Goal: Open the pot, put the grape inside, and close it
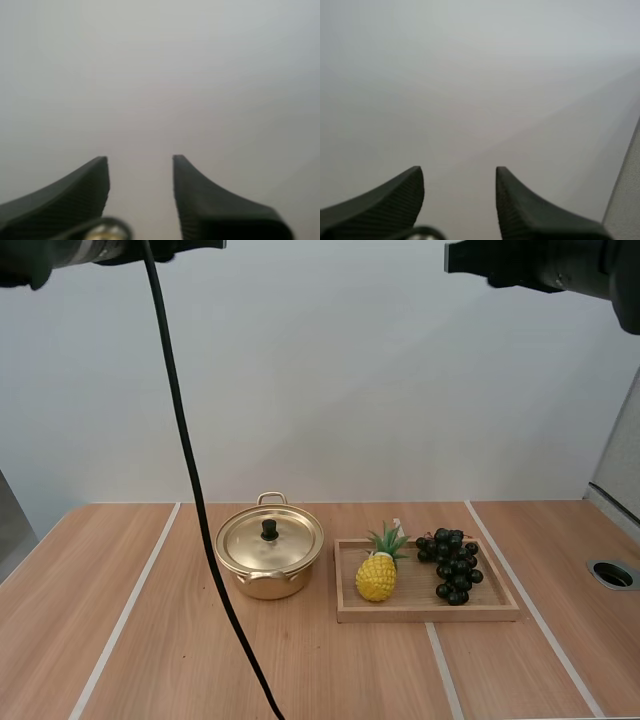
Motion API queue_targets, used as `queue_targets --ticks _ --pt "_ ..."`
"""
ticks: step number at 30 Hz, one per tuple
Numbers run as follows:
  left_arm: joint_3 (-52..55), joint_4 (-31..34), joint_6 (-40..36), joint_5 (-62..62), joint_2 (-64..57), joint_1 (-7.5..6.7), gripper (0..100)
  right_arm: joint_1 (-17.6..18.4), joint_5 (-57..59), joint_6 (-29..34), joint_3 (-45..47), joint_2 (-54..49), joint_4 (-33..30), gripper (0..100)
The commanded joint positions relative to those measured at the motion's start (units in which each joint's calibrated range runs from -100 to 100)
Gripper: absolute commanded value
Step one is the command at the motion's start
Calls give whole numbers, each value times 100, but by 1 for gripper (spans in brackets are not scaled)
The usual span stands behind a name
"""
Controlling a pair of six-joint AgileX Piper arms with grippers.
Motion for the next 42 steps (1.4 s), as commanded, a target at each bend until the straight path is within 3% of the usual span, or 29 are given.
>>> queue_targets --ticks 1,4,7,14,18,29,32,37,42 --pt "-224 -170 392 664 213 29 100 -13 51 -227 -41 -34 41 100" --pt "-224 -241 620 664 272 29 100 -13 -441 -213 -41 -34 273 100" --pt "-224 -396 1354 742 327 29 100 -13 -703 -213 -41 -34 272 100" --pt "-224 -1831 2895 2118 995 29 100 -22 -1256 -213 -41 -34 262 100" --pt "-224 -1991 3125 2645 1578 29 100 -112 -1249 -225 -41 -34 250 100" --pt "-224 -2060 3673 4394 2885 22 100 -134 318 -574 -41 -34 134 100" --pt "-224 -1979 3731 4787 3153 -118 100 -134 636 -615 -41 -34 134 100" --pt "-224 -1548 3600 5061 3494 -521 100 -134 950 -691 -41 -34 183 100" --pt "-241 -916 3345 5246 3821 -819 100 -134 1310 -901 -41 -34 385 100"
